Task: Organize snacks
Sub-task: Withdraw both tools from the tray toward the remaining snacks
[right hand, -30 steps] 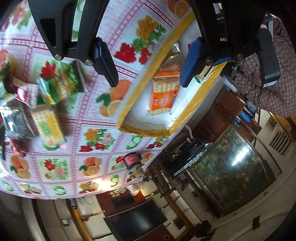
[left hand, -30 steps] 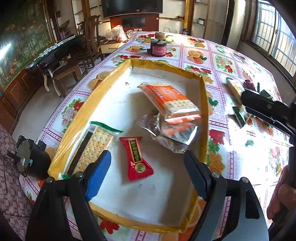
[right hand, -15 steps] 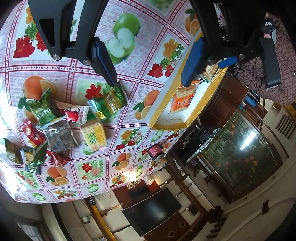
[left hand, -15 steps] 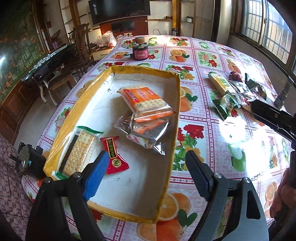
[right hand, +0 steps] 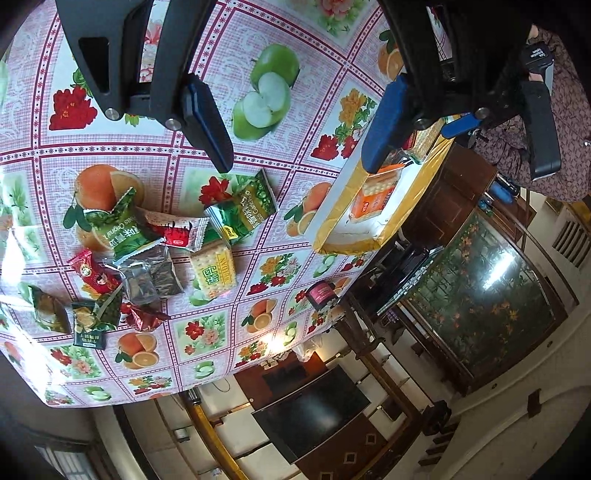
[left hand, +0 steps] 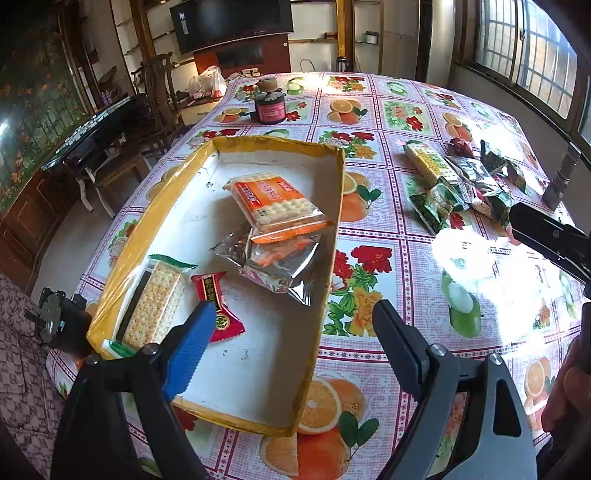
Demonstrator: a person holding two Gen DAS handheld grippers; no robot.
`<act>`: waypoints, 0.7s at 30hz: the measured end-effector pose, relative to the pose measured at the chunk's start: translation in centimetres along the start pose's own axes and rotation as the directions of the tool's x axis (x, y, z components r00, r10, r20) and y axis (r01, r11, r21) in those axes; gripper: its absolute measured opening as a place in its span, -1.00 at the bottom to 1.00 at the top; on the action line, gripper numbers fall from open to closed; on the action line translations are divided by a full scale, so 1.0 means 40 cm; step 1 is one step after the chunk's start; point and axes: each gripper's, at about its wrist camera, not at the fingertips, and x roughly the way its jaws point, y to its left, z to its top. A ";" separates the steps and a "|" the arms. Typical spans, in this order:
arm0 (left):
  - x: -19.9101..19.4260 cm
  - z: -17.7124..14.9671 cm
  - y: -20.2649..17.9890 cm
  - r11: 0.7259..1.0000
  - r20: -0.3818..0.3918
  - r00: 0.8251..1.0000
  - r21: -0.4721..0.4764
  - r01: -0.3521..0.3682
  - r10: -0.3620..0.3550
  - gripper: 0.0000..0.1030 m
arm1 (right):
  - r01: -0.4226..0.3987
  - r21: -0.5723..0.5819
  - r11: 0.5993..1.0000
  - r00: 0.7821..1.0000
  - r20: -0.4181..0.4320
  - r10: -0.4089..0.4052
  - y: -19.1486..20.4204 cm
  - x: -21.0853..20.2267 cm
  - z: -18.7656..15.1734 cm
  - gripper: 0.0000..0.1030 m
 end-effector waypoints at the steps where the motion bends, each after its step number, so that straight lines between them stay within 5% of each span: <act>1: -0.001 0.000 -0.002 1.000 0.000 1.000 0.002 0.000 0.000 0.68 | 0.000 0.001 1.000 1.000 0.000 0.000 -0.002 -0.002 -0.002 0.39; 21: 0.002 0.000 -0.048 0.999 -0.017 0.999 0.033 0.039 -0.038 0.69 | 0.047 0.031 0.998 0.999 -0.007 -0.047 -0.062 -0.037 -0.030 0.40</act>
